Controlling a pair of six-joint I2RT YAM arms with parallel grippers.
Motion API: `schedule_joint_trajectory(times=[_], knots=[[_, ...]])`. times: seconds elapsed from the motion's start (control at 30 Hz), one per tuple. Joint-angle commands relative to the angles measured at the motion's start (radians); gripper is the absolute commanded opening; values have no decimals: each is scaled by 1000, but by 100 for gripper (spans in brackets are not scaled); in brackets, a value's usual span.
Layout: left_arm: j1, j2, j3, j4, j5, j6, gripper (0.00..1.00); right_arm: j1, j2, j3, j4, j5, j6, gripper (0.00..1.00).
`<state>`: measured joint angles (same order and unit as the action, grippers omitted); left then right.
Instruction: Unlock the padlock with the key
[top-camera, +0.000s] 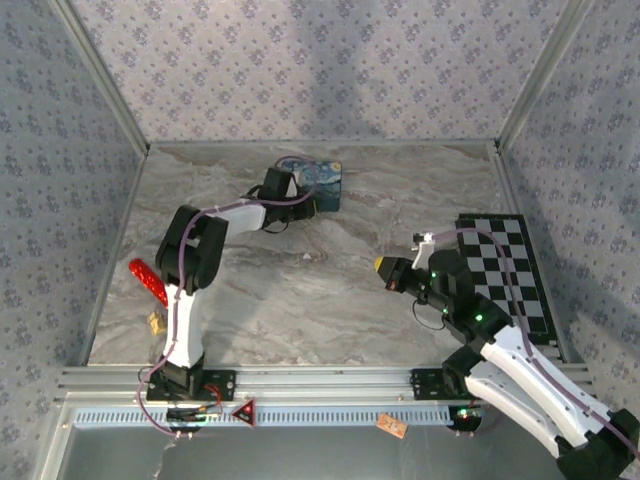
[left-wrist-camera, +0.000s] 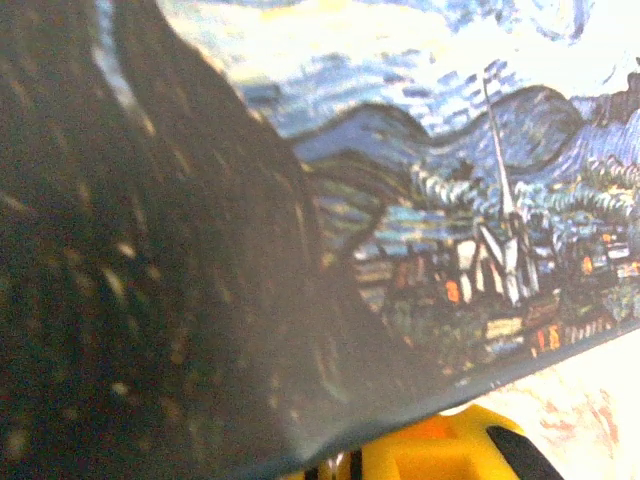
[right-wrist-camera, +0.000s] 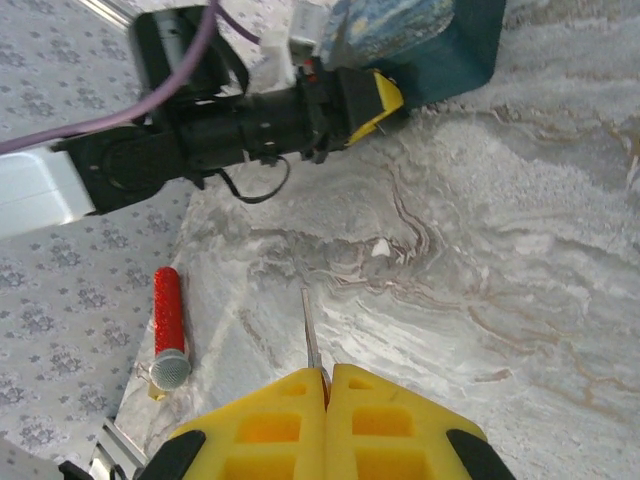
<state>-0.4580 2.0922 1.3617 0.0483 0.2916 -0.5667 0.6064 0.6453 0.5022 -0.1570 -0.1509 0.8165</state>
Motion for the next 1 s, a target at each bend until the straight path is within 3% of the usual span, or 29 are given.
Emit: schedule_joint_trajectory(times=[0.0,0.33,0.6,0.83,0.97], knots=[[2,-87,-49,34,73,-72,3,-5,6,-31,74,-25,58,0],[13,-194,-231,116,250,-281,2,4,141,-225,412,-51,274,0],[12,-239,-368,265,313,-431,1,44,418,-240,671,-78,348,0],[3,-276,-443,311,325,-479,1,46,665,-228,908,-142,422,0],[-3,-286,-454,330,342,-499,1,49,732,-196,937,-158,418,0]])
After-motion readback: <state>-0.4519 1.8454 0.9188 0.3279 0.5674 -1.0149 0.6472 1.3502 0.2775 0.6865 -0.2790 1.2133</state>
